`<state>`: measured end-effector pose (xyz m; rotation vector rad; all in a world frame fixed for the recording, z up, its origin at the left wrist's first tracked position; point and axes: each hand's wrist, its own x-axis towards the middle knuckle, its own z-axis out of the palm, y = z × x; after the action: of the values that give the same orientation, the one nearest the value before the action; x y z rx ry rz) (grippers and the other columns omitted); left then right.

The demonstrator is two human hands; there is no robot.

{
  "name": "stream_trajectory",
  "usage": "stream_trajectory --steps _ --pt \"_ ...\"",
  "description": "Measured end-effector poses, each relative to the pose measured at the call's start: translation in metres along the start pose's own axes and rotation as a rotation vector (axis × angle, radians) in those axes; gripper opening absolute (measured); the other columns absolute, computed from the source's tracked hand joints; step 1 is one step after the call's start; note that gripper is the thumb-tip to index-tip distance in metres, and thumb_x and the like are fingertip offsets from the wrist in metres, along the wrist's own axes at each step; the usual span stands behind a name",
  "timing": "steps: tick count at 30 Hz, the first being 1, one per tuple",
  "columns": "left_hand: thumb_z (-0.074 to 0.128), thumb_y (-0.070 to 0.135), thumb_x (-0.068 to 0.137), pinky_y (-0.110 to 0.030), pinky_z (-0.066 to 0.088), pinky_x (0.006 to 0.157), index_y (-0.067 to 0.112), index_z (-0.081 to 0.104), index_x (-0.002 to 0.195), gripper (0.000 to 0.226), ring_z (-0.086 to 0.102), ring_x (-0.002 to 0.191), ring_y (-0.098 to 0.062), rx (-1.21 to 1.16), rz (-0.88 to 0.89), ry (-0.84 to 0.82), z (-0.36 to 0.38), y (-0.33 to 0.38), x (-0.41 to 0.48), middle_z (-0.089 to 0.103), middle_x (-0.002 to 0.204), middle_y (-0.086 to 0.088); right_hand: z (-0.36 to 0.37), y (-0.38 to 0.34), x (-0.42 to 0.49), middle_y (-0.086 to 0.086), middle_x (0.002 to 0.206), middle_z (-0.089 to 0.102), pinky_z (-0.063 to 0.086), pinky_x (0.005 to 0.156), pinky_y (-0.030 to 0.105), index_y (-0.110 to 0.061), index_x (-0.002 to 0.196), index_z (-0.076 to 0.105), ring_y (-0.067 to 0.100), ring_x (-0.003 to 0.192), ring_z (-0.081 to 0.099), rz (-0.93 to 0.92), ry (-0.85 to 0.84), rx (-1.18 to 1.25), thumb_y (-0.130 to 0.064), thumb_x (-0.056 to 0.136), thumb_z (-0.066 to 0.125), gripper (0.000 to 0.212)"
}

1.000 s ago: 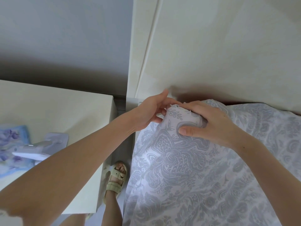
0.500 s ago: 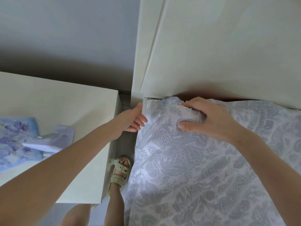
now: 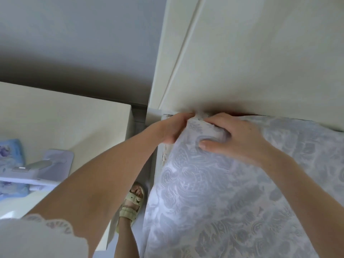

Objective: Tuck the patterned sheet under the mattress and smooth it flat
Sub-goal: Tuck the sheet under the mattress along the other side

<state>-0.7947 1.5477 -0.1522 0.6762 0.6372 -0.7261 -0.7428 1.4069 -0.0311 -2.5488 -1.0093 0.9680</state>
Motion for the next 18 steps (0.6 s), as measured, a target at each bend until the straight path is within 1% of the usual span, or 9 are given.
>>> stream_trajectory --steps 2,4,6,8,9,11,14,16,18 --pt "0.033 0.034 0.1 -0.03 0.049 0.076 0.007 0.059 0.105 0.037 0.061 0.087 -0.021 -0.032 0.03 0.064 -0.016 -0.002 0.007 0.063 0.097 -0.01 0.018 0.001 0.029 -0.024 0.116 0.053 0.034 0.104 0.036 -0.044 0.12 0.053 0.002 0.11 0.05 0.037 -0.027 -0.024 -0.06 0.073 0.064 0.052" --pt "0.039 0.028 0.099 -0.026 0.049 0.076 0.006 0.059 0.105 0.031 0.06 0.084 -0.019 -0.049 0.069 0.119 -0.034 -0.006 0.011 0.063 0.09 -0.007 0.033 0.005 0.049 -0.022 0.122 0.053 0.033 0.105 0.035 -0.044 0.122 0.051 0.004 0.116 0.049 0.063 -0.037 -0.079 -0.064 0.073 0.061 0.054" --pt "0.049 0.032 0.09 -0.028 0.048 0.074 0.012 0.063 0.088 0.025 0.058 0.079 -0.022 -0.093 0.103 0.293 -0.046 -0.008 0.015 0.064 0.08 -0.004 0.042 0.008 0.059 -0.021 0.123 0.054 0.034 0.105 0.034 -0.043 0.122 0.052 0.006 0.118 0.049 0.084 -0.034 -0.11 -0.068 0.073 0.058 0.055" --pt "0.047 0.023 0.088 -0.025 0.047 0.06 0.013 0.06 0.071 0.023 0.053 0.064 -0.019 0.059 0.182 0.572 -0.055 -0.009 0.01 0.06 0.065 -0.001 0.048 0.008 0.062 -0.021 0.123 0.055 0.034 0.105 0.037 -0.042 0.123 0.052 0.006 0.119 0.049 0.096 -0.017 -0.129 -0.071 0.073 0.055 0.057" --pt "0.047 0.019 0.087 -0.026 0.046 0.061 0.013 0.06 0.069 0.023 0.052 0.063 -0.018 0.135 0.251 0.679 -0.059 -0.01 0.006 0.059 0.064 -0.001 0.049 0.008 0.062 -0.021 0.124 0.054 0.034 0.105 0.038 -0.043 0.123 0.051 0.007 0.12 0.048 0.101 -0.009 -0.142 -0.072 0.073 0.053 0.058" --pt "0.049 0.027 0.087 -0.029 0.046 0.075 0.013 0.064 0.076 0.024 0.055 0.074 -0.018 0.159 0.362 0.654 -0.058 -0.016 -0.012 0.062 0.077 -0.002 0.051 0.007 0.063 -0.019 0.128 0.053 0.033 0.106 0.041 -0.044 0.126 0.047 0.008 0.124 0.046 0.115 -0.011 -0.18 -0.074 0.075 0.048 0.059" --pt "0.05 0.063 0.081 -0.03 0.043 0.094 0.023 0.064 0.112 0.053 0.06 0.104 -0.013 0.322 0.434 0.408 -0.033 -0.035 -0.032 0.066 0.111 0.005 0.056 0.004 0.065 -0.014 0.134 0.05 0.029 0.108 0.043 -0.044 0.133 0.04 0.011 0.129 0.042 0.113 -0.014 -0.253 -0.075 0.075 0.039 0.066" --pt "0.04 0.057 0.092 -0.027 0.039 0.088 0.022 0.055 0.123 0.049 0.055 0.102 -0.012 0.493 0.484 0.505 -0.015 -0.042 -0.026 0.06 0.109 0.009 0.058 0.002 0.064 -0.013 0.135 0.05 0.03 0.108 0.042 -0.043 0.136 0.038 0.011 0.128 0.043 0.091 0.008 -0.246 -0.071 0.077 0.041 0.064" --pt "0.031 0.047 0.098 -0.027 0.035 0.079 0.015 0.055 0.117 0.044 0.051 0.093 -0.016 0.589 0.45 0.696 -0.006 -0.037 -0.019 0.057 0.1 0.004 0.056 0.004 0.059 -0.016 0.131 0.054 0.034 0.107 0.037 -0.039 0.134 0.045 0.008 0.123 0.047 0.076 0.008 -0.057 -0.059 0.081 0.055 0.058"
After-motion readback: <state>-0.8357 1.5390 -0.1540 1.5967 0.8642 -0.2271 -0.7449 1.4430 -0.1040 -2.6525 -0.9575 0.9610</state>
